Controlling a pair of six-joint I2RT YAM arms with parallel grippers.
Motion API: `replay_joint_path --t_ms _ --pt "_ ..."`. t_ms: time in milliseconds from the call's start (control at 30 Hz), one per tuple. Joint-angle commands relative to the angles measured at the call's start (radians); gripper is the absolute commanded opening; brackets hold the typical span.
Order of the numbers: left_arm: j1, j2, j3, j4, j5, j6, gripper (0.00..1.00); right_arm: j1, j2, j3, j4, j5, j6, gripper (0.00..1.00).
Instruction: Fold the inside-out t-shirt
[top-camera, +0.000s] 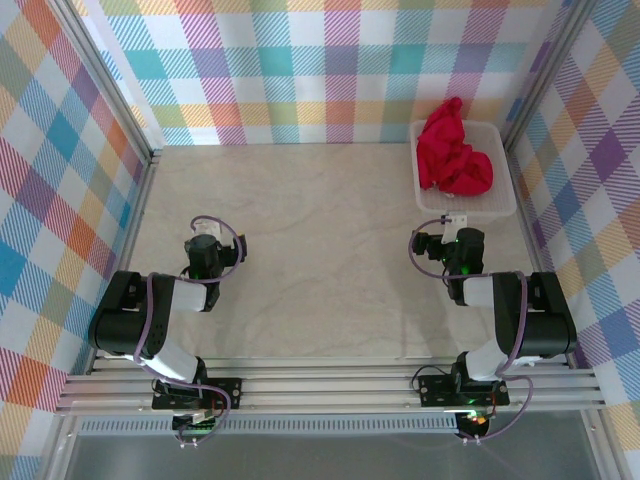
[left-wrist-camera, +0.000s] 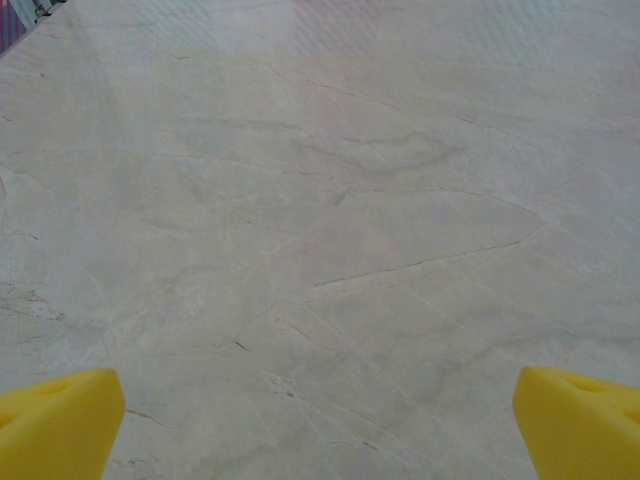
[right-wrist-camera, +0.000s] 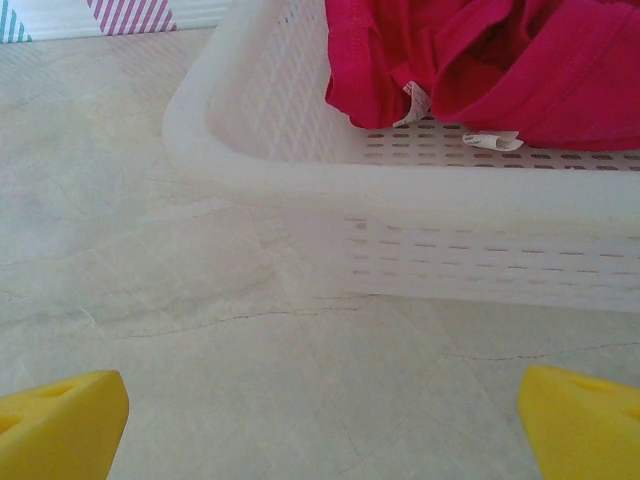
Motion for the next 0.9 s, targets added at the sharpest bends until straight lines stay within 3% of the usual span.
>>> replay_joint_path --t_ms 0,767,867 --pt "0.011 -0.003 0.017 0.007 -0.005 -0.010 1.00 -0.008 0.004 0.014 0.018 -0.021 -0.010 1.00" --pt "0.011 -0.006 0.015 0.012 -0.006 -0.009 1.00 -0.007 0.003 0.007 0.029 -0.017 -0.010 1.00" --pt "-0.007 -0.104 0.055 -0.151 0.034 0.024 1.00 -0.007 -0.086 0.010 -0.044 0.019 0.001 1.00"
